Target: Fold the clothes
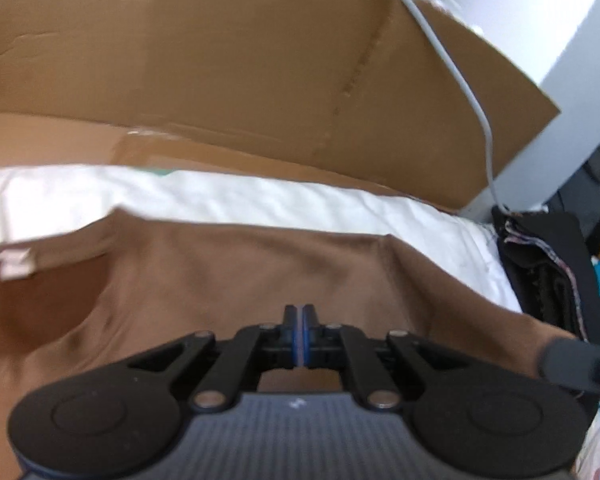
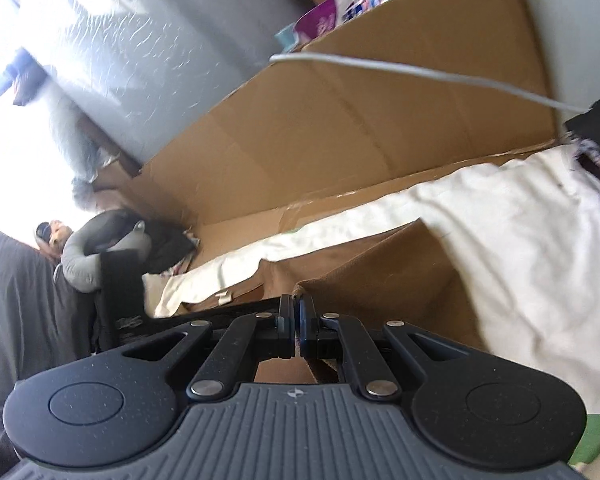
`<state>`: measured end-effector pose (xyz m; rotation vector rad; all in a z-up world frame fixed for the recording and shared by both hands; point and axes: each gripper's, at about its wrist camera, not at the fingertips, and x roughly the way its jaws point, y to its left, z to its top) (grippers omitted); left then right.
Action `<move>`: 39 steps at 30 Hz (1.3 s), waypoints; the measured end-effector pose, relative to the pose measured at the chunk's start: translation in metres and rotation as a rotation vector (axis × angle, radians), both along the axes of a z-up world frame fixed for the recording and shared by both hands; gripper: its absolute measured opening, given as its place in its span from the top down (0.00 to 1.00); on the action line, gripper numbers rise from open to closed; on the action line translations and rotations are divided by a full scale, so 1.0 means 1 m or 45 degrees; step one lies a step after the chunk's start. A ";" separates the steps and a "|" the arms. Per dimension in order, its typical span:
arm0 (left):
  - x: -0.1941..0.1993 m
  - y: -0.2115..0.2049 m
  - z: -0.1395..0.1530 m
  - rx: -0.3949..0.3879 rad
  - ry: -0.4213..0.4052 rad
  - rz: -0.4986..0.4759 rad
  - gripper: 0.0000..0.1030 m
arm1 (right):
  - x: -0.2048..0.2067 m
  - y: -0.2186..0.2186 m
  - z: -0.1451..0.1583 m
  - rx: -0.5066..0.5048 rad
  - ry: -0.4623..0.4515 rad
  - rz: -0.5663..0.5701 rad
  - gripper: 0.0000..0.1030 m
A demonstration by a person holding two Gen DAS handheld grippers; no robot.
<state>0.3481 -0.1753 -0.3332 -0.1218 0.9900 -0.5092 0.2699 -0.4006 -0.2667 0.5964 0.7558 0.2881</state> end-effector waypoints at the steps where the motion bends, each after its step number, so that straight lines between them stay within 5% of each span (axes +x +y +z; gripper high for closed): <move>1: -0.005 0.008 0.002 -0.008 -0.001 0.034 0.98 | 0.001 0.004 -0.002 -0.005 -0.001 0.007 1.00; 9: -0.031 0.056 -0.004 -0.219 0.063 0.268 0.98 | 0.012 0.032 -0.015 -0.031 0.022 0.069 1.00; 27: -0.038 0.075 -0.013 -0.197 0.059 0.383 0.98 | 0.033 0.075 -0.046 -0.094 0.085 0.172 1.00; 30: -0.039 0.078 -0.013 -0.190 0.065 0.399 0.98 | 0.034 0.080 -0.049 -0.123 0.096 0.195 0.93; 34: -0.041 0.082 -0.013 -0.183 0.064 0.397 0.94 | 0.027 0.073 -0.046 -0.083 0.077 0.202 0.69; 39: -0.041 0.079 -0.018 -0.186 0.080 0.378 0.92 | 0.020 0.046 -0.040 -0.106 0.048 0.136 0.69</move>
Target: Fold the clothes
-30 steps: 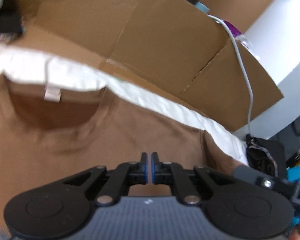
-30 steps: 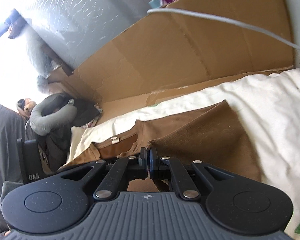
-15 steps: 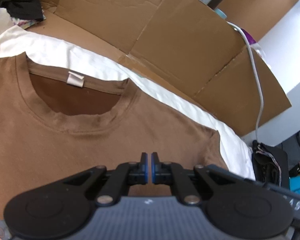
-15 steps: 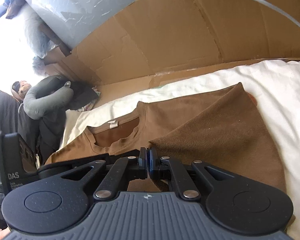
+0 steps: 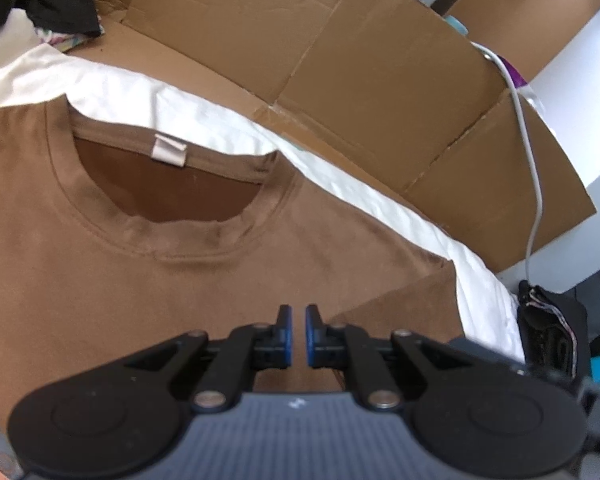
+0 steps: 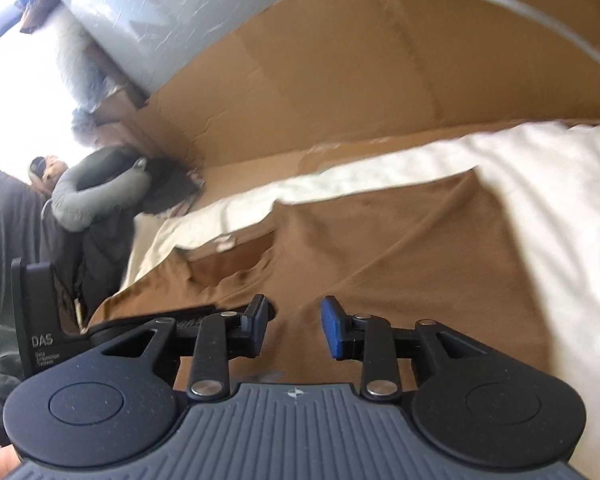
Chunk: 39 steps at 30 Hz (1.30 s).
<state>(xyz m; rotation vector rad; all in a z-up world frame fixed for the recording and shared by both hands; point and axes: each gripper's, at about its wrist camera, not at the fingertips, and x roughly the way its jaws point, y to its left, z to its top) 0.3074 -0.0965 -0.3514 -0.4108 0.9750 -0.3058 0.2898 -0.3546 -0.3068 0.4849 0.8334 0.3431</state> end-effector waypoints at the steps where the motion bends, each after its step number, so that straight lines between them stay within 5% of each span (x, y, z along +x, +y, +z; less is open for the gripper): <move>1: 0.000 -0.002 0.000 0.007 -0.006 -0.012 0.92 | -0.001 -0.007 0.000 -0.010 -0.007 -0.023 0.69; 10: 0.005 -0.030 -0.008 0.060 -0.049 -0.141 0.85 | -0.007 -0.062 -0.013 -0.133 0.045 -0.227 0.69; 16: 0.003 -0.044 -0.017 0.227 -0.153 -0.207 0.78 | -0.005 -0.074 -0.020 -0.196 0.037 -0.278 0.69; 18: 0.002 -0.042 -0.019 0.192 -0.147 -0.198 0.79 | 0.003 -0.076 -0.020 -0.218 0.012 -0.277 0.69; 21: 0.002 -0.039 -0.020 0.160 -0.113 -0.193 0.96 | 0.024 -0.079 -0.020 -0.232 -0.017 -0.260 0.69; 39: -0.007 -0.017 -0.018 0.055 -0.077 -0.137 0.98 | 0.087 -0.051 -0.034 -0.424 0.023 -0.159 0.69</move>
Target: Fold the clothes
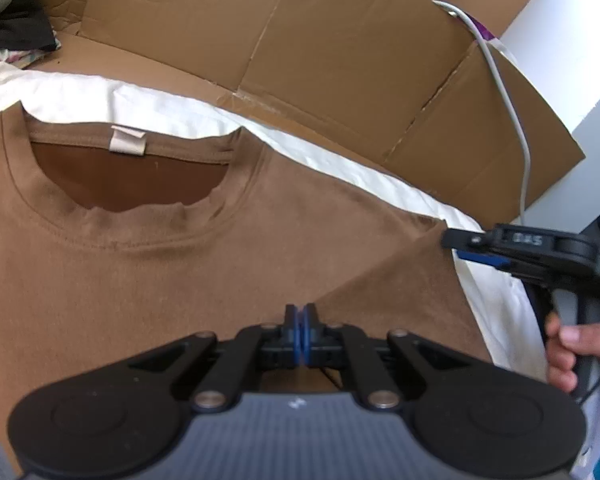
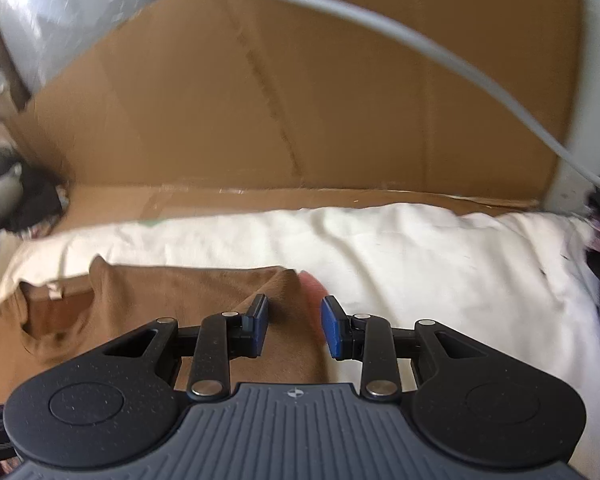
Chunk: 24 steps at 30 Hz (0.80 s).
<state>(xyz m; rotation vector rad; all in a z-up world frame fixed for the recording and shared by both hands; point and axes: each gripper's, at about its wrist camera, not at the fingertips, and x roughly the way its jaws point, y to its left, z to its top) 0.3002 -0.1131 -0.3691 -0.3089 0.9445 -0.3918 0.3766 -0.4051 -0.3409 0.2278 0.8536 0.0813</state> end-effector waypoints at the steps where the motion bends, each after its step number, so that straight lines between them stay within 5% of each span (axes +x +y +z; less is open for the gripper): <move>1: -0.001 0.000 0.000 -0.001 -0.002 -0.001 0.98 | 0.003 0.004 -0.002 -0.023 0.006 0.007 0.69; 11: -0.004 0.002 -0.001 -0.005 -0.015 -0.004 0.98 | 0.031 0.013 -0.008 -0.221 0.052 0.106 0.68; 16: 0.002 0.002 0.000 -0.021 -0.014 -0.004 0.98 | 0.021 0.006 0.017 -0.188 -0.016 0.166 0.68; 24: 0.003 0.002 -0.001 -0.016 -0.009 0.002 0.98 | 0.012 0.020 0.001 -0.285 0.075 0.255 0.78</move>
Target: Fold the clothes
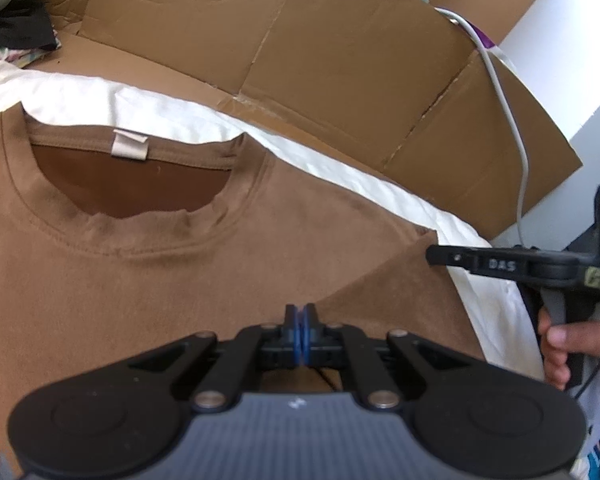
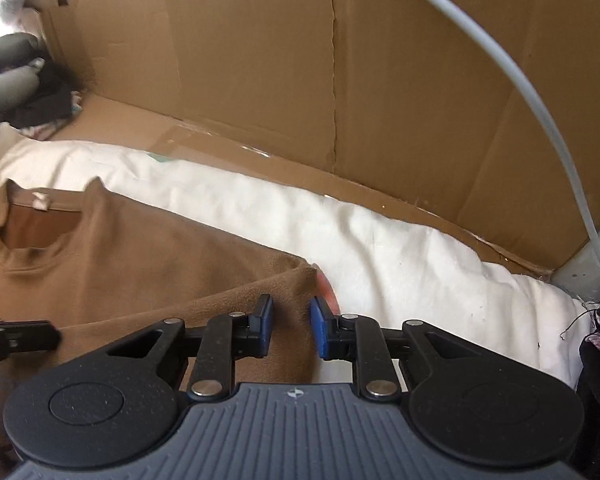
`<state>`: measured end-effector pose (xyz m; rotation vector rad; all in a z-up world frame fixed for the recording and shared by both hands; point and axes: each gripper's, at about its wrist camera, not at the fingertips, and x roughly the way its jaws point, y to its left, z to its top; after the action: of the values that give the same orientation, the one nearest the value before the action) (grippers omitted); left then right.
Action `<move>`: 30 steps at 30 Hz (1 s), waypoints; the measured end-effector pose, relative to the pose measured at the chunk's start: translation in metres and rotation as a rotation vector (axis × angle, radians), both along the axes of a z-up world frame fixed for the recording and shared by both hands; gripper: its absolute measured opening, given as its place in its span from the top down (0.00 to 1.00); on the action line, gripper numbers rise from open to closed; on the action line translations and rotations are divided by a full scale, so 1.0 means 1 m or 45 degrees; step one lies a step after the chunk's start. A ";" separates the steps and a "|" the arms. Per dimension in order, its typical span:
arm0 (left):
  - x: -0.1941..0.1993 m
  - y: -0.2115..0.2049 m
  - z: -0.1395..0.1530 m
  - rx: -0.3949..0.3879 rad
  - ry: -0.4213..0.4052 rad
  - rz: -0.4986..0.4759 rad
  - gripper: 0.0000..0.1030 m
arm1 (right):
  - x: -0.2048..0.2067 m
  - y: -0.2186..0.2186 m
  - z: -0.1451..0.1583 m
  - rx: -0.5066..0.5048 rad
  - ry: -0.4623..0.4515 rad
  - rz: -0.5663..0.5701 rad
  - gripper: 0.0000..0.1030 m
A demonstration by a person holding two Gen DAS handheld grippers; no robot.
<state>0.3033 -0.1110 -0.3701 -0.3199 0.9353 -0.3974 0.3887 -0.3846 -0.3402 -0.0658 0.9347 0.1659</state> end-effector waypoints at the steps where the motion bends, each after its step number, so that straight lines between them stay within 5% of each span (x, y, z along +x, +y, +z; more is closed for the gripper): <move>1: 0.000 0.000 0.000 0.003 0.000 -0.003 0.98 | 0.003 -0.001 -0.002 -0.001 0.007 -0.019 0.79; 9: 0.000 0.000 -0.002 0.015 0.004 -0.008 0.98 | 0.024 -0.001 -0.007 -0.045 0.054 -0.031 0.81; 14: 0.003 -0.001 -0.003 0.017 0.008 -0.016 0.98 | 0.042 -0.028 -0.010 0.216 0.191 -0.251 0.81; 17: 0.010 0.000 -0.003 0.014 0.031 -0.036 0.98 | 0.046 -0.031 -0.003 0.212 0.243 -0.223 0.79; 30: 0.003 0.002 0.008 0.008 0.085 -0.053 0.91 | -0.047 -0.064 0.062 0.238 0.146 -0.084 0.71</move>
<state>0.3068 -0.1095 -0.3625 -0.3103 1.0100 -0.4238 0.3422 -0.4482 -0.2786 0.1486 1.0306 0.1967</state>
